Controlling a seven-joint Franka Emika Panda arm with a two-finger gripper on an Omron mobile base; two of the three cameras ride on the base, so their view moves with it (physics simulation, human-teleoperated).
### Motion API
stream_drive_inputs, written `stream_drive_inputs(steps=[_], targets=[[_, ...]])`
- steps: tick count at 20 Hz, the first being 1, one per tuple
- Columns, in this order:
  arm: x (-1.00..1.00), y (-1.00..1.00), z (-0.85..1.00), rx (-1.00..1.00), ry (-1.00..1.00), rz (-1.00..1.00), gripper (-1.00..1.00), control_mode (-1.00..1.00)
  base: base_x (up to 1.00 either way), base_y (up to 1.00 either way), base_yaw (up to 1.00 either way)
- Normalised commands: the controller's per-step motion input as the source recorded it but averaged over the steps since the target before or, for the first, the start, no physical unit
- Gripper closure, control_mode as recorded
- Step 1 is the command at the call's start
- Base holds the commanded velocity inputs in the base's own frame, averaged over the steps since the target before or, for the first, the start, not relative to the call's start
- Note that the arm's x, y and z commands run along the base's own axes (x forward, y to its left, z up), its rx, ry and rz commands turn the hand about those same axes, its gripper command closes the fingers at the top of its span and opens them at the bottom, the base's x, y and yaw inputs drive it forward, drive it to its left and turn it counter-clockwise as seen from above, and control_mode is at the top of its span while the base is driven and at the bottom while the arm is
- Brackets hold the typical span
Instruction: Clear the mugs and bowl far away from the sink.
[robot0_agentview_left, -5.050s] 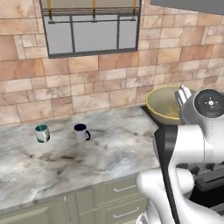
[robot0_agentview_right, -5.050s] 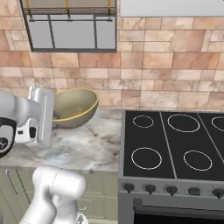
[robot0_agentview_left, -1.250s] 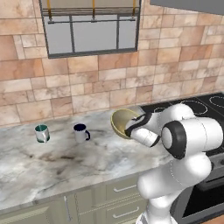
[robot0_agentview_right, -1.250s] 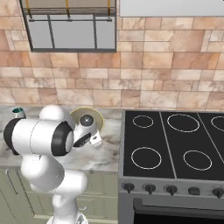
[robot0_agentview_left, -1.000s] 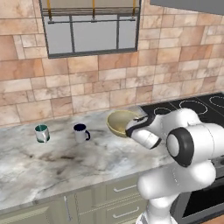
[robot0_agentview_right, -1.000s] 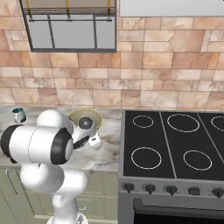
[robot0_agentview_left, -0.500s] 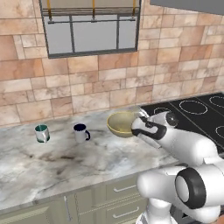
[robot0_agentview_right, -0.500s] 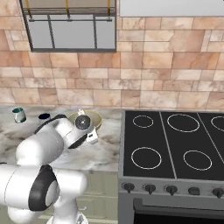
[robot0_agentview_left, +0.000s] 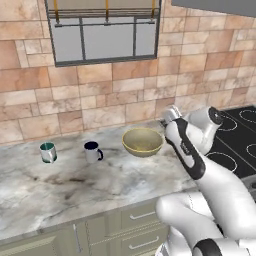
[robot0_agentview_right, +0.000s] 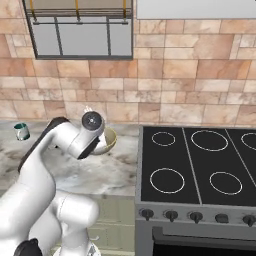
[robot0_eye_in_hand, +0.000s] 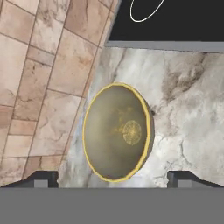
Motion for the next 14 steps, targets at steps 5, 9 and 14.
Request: stream_drive_inputs(steps=[5, 9, 14], targets=[[-1.0, 0.0, 0.67, 0.1, 0.0, 0.0, -1.0, -1.0, 0.0, 0.0, 0.0], [-1.0, 0.0, 0.18, 0.02, 0.0, 0.0, -1.0, -1.0, 0.0, 0.0, 0.0], [-1.0, 0.0, 0.5, 0.06, 0.0, 0.0, -1.0, -1.0, 0.0, 0.0, 0.0]])
